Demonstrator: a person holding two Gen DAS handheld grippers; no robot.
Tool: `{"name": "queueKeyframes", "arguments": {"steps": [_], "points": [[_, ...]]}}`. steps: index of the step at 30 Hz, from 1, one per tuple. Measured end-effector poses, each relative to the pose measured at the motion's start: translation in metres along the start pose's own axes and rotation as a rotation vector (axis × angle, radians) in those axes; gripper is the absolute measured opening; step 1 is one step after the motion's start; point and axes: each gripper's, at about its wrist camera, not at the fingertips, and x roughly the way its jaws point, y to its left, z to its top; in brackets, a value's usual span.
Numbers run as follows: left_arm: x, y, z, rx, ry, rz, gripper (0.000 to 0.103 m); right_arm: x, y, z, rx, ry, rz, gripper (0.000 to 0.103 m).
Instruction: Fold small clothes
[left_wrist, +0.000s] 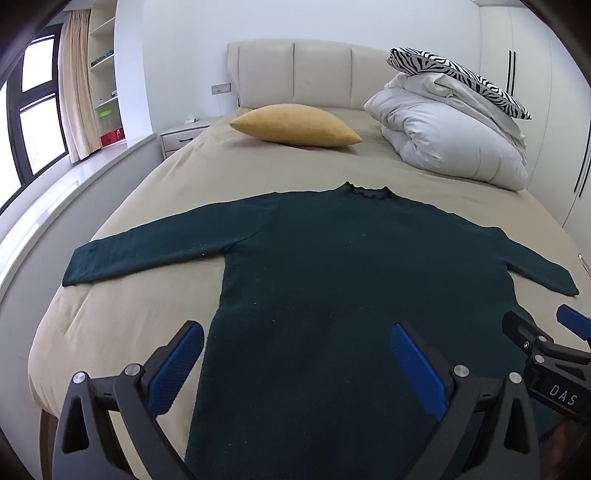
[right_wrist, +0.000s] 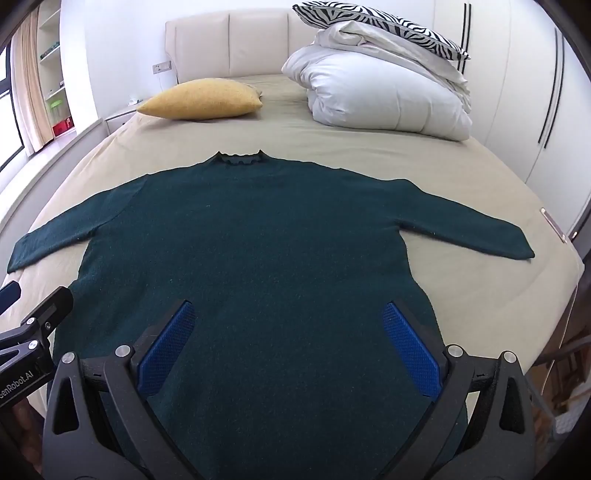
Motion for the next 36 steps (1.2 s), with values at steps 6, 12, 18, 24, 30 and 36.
{"name": "queueKeyframes", "arguments": {"steps": [6,12,18,24,30,36], "points": [[-0.0015,0.0007,-0.0011,0.001,-0.001,0.0,0.103,0.0035,-0.0021,0.0012,0.003,0.008,0.006,0.103],[-0.0032,0.0013,-0.0022,0.001,-0.006,-0.002,0.103,0.0047,-0.0017,0.001,0.002,0.008,0.005,0.103],[-0.0034,0.0008,-0.0023,0.001,-0.005,-0.002,0.103,0.0075,-0.0015,0.0012,0.003,0.01,0.005,0.103],[-0.0034,0.0003,-0.002,0.001,-0.005,-0.001,0.103,0.0074,-0.0007,0.0,0.001,0.009,0.005,0.103],[-0.0034,0.0004,-0.0021,0.001,-0.005,-0.002,0.103,0.0079,-0.0001,-0.0005,0.0,0.009,0.005,0.103],[-0.0036,0.0005,-0.0026,0.001,-0.005,-0.002,0.103,0.0081,0.0004,-0.0006,0.0,0.011,0.006,0.103]]}}
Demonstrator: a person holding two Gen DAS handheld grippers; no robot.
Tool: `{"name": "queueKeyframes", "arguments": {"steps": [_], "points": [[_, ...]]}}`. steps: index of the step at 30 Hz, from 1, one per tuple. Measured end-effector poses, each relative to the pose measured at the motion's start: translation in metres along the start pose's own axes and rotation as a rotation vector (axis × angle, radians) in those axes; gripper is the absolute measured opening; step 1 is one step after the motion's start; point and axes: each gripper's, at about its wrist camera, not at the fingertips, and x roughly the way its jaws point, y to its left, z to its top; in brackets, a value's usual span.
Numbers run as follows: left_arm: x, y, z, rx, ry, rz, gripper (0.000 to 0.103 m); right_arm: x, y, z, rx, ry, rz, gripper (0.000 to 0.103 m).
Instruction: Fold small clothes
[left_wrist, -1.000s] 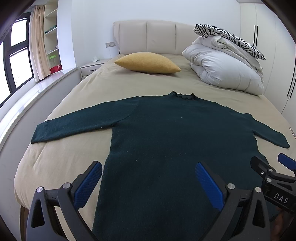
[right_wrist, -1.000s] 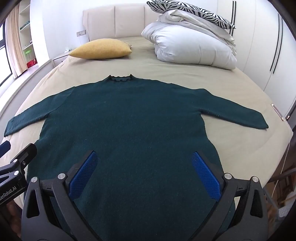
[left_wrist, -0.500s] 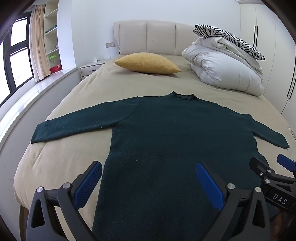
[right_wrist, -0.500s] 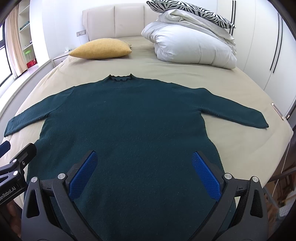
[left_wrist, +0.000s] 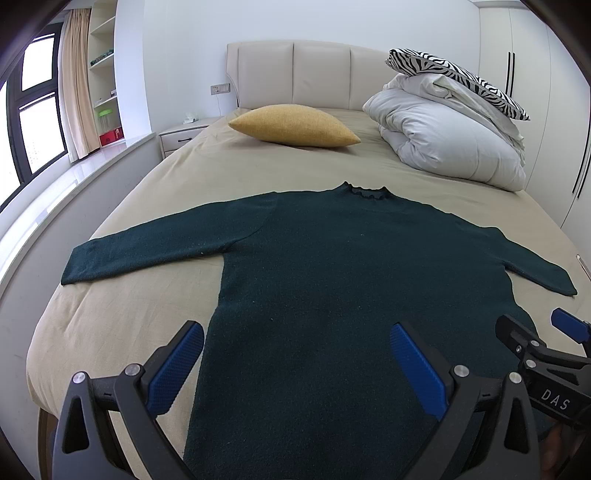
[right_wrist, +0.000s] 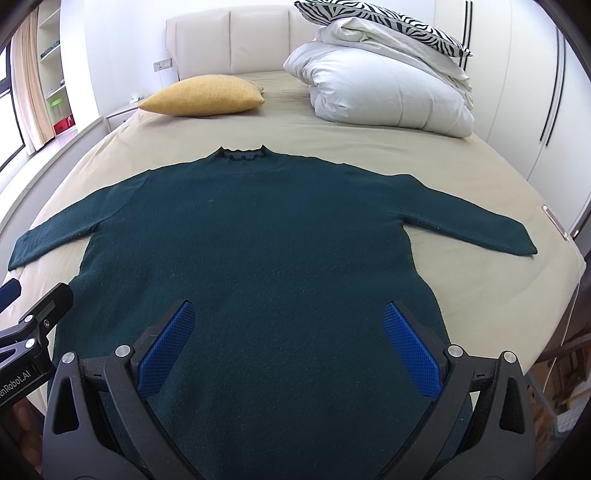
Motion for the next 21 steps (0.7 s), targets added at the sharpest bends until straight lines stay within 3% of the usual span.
{"name": "queueKeyframes", "arguments": {"steps": [21], "points": [[0.0004,-0.0001,0.0003,-0.001,0.001,-0.001,0.103,0.0008,0.0017,-0.0011,-0.004,0.002,0.001,0.103]]}}
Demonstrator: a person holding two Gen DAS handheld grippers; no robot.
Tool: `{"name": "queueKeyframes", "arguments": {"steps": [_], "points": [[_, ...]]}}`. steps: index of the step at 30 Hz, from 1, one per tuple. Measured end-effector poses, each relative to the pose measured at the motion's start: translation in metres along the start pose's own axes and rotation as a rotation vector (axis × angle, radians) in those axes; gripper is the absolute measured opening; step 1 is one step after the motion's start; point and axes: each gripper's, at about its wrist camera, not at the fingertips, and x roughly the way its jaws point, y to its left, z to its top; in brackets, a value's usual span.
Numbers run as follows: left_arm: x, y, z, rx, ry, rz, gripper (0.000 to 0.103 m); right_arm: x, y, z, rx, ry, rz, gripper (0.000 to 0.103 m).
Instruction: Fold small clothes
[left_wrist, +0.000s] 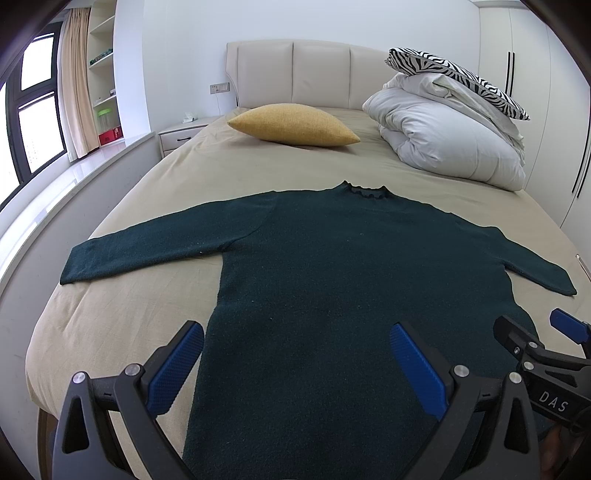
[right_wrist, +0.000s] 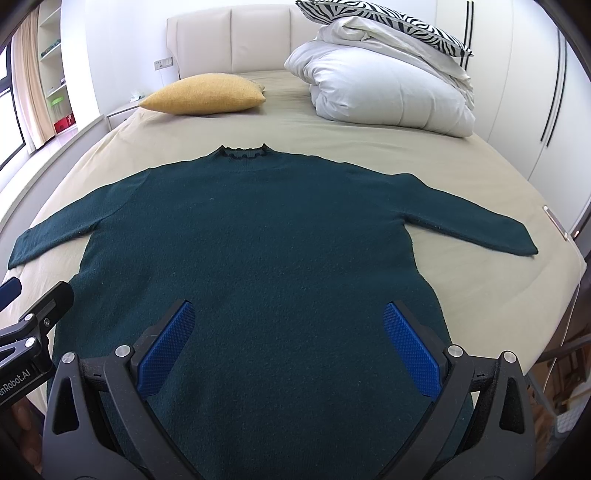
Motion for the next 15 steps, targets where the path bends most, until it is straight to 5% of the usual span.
{"name": "queueKeyframes", "arguments": {"steps": [15], "points": [[0.0014,-0.0037,-0.0022,-0.002,0.007,-0.002,0.103,0.004,0.0031,0.0017,-0.012,0.005,0.002,0.103]]}}
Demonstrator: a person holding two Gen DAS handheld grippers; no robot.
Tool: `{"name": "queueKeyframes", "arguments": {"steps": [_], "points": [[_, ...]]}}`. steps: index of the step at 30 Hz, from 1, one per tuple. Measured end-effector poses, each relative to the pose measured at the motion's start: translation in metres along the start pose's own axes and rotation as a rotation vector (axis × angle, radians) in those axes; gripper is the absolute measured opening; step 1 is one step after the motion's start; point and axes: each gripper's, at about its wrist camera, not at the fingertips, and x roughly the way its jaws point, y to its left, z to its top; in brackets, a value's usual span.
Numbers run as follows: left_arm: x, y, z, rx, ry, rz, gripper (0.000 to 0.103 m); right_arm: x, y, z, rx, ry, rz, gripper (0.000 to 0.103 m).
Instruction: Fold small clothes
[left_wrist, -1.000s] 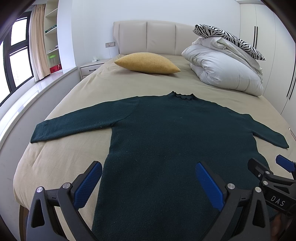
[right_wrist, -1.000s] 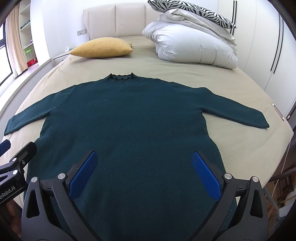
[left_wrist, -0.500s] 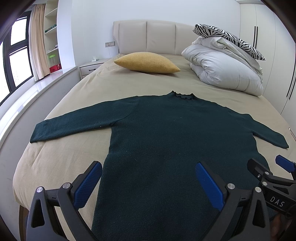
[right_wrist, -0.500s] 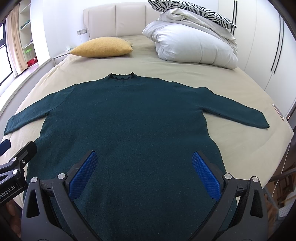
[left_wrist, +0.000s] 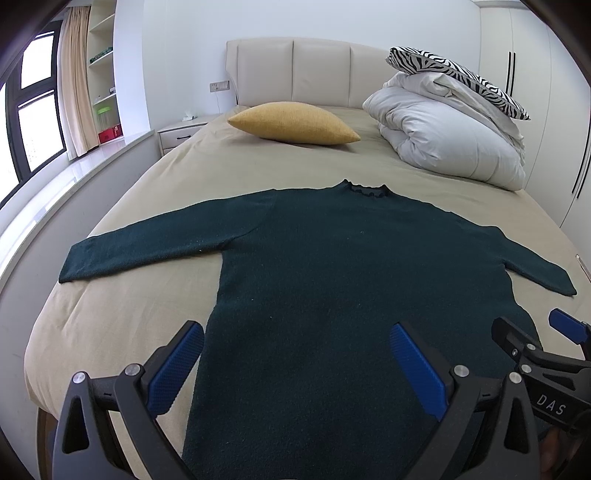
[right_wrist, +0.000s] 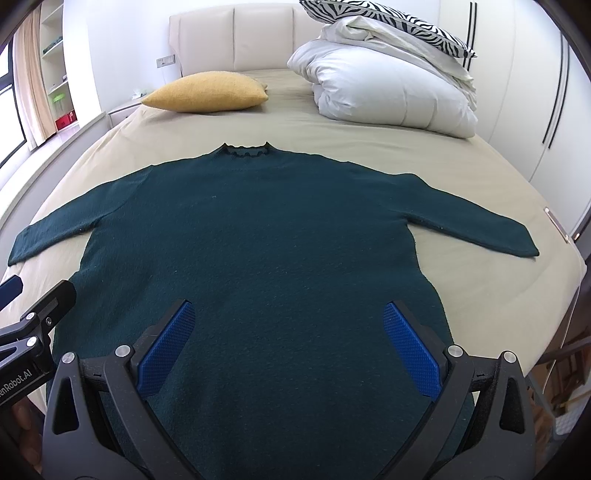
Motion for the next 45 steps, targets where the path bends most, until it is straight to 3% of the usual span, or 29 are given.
{"name": "queueKeyframes", "arguments": {"steps": [21,24,28,33,38,41,45], "points": [[0.006,0.0,-0.001,-0.023,0.021,-0.03,0.103,0.009,0.001,0.001,-0.001,0.013,0.004,0.103],[0.013,0.005,-0.001,-0.073,0.053,-0.082,0.103,0.011,-0.003,0.001,0.009,0.015,0.008,0.103],[0.032,0.015,-0.003,-0.189,0.142,-0.21,0.103,0.02,-0.029,0.007,0.049,0.012,0.022,0.103],[0.053,0.009,-0.004,-0.179,0.194,-0.257,0.103,0.039,-0.111,0.022,0.187,-0.016,0.002,0.103],[0.073,0.007,-0.001,-0.204,0.166,-0.293,0.103,0.072,-0.253,0.032,0.426,-0.048,-0.085,0.101],[0.076,0.002,0.003,-0.168,0.074,-0.267,0.103,0.094,-0.344,0.023,0.62,-0.063,-0.062,0.081],[0.097,-0.015,0.013,-0.091,0.174,-0.191,0.103,0.134,-0.446,0.0,0.869,-0.012,-0.056,0.064]]}}
